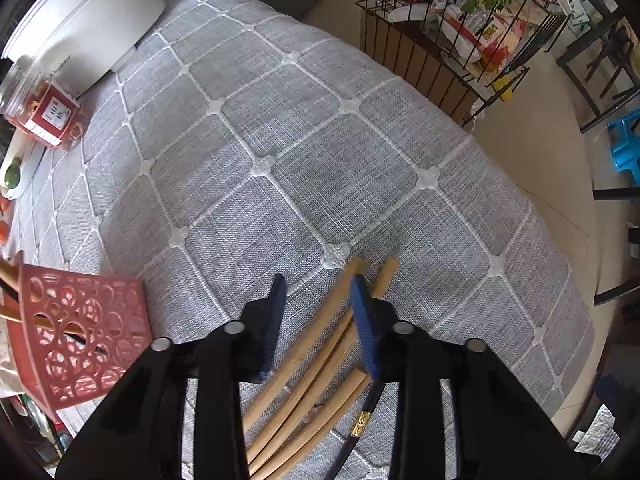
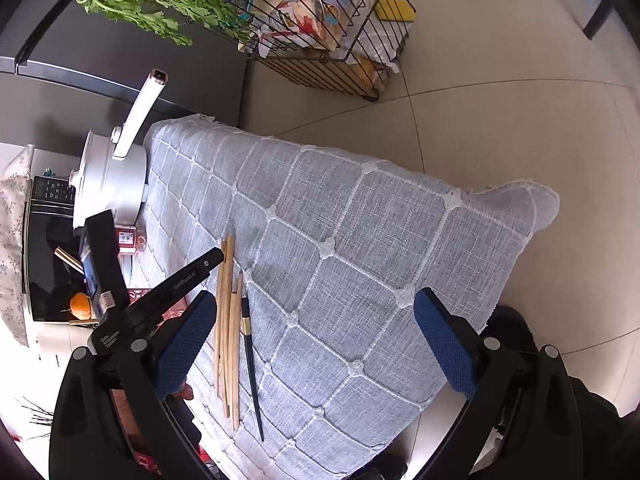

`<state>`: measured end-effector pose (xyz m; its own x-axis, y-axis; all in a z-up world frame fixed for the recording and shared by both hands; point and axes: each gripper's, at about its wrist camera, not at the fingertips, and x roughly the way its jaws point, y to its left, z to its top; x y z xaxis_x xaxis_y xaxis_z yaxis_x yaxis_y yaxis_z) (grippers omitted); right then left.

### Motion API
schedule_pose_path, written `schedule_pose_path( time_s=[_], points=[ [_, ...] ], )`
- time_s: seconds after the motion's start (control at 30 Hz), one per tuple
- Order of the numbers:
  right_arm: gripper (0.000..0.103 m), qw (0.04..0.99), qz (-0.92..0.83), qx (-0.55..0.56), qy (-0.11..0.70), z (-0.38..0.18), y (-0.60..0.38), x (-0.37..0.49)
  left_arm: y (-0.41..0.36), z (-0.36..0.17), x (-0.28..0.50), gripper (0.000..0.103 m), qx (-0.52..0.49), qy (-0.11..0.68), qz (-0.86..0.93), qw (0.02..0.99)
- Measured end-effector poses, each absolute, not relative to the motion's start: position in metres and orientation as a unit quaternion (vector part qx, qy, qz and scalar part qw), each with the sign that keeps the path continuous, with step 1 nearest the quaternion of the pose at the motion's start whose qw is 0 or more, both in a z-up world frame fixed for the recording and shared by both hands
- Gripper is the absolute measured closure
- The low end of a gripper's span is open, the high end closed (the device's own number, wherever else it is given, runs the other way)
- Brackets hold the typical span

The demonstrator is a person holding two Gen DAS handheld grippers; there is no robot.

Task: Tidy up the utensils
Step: 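Return both tools to the chopstick pile and grasp one chopstick each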

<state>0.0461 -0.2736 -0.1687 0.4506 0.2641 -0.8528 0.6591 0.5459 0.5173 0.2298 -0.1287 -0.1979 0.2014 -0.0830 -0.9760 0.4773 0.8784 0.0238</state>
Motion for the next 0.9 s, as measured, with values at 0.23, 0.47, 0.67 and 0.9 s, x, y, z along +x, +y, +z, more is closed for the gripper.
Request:
schedule_pose_path(
  time_s=[0.23, 0.47, 0.67, 0.9],
  points=[
    [0.007, 0.728, -0.162, 0.45, 0.491, -0.172, -0.276, 0.053, -0.129, -0.202, 0.226, 0.091, 0.176, 0.587, -0.194, 0.766],
    [0.031, 0.754, -0.129, 0.378, 0.522, -0.174, -0.232, 0.098, -0.06, -0.131, 0.172, 0.093, 0.135, 0.497, -0.216, 0.829],
    [0.051, 0.755, -0.092, 0.336, 0.555, -0.186, -0.186, 0.156, 0.01, -0.066, 0.116, 0.095, 0.091, 0.43, -0.217, 0.872],
    [0.067, 0.749, -0.103, 0.296, 0.583, -0.207, -0.165, 0.198, 0.057, -0.039, 0.085, 0.096, 0.049, 0.39, -0.213, 0.895]
  ],
)
